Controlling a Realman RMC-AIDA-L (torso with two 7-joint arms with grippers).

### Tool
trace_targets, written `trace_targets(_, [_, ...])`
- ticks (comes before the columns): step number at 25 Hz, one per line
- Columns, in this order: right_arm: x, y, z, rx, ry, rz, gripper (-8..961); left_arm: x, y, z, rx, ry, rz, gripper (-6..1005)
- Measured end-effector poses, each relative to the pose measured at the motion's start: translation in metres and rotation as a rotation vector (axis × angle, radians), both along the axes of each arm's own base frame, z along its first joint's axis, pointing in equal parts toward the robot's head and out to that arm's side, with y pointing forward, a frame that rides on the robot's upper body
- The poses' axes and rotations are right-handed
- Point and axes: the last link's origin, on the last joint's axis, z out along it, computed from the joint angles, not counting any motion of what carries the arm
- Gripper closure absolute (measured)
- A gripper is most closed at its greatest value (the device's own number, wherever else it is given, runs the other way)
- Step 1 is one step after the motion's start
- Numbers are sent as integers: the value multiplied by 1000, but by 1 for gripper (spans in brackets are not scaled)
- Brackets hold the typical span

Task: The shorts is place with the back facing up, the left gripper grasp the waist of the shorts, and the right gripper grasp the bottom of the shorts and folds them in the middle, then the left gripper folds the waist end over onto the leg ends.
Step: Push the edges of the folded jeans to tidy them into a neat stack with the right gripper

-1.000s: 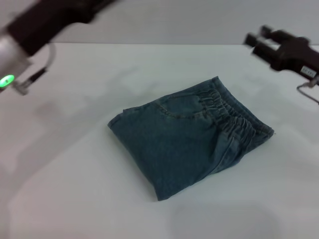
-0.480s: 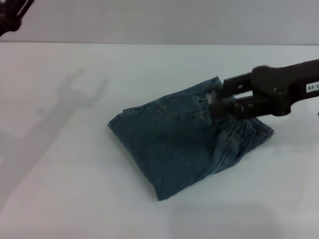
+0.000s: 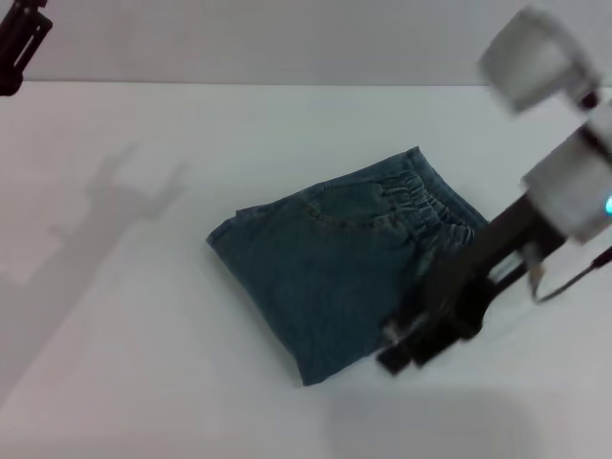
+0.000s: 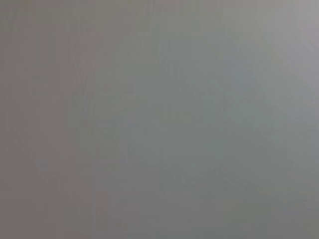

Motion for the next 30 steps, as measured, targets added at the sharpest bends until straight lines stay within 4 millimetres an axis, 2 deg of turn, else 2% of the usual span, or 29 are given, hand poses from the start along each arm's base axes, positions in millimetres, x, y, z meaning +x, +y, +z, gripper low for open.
trace_targets(6, [5, -15, -38, -92, -90, 52, 435, -5, -7, -2, -4, -11, 4, 151])
trace_targets(12, [8, -20, -57, -93, -66, 74, 435, -5, -9, -4, -16, -14, -3, 151])
trace_targets(20, [12, -20, -70, -63, -53, 100, 435, -3, -10, -7, -27, -13, -11, 152])
trace_targets(30, [15, -14, -73, -9, -48, 120, 435, -1, -7, -12, -42, -12, -8, 152])
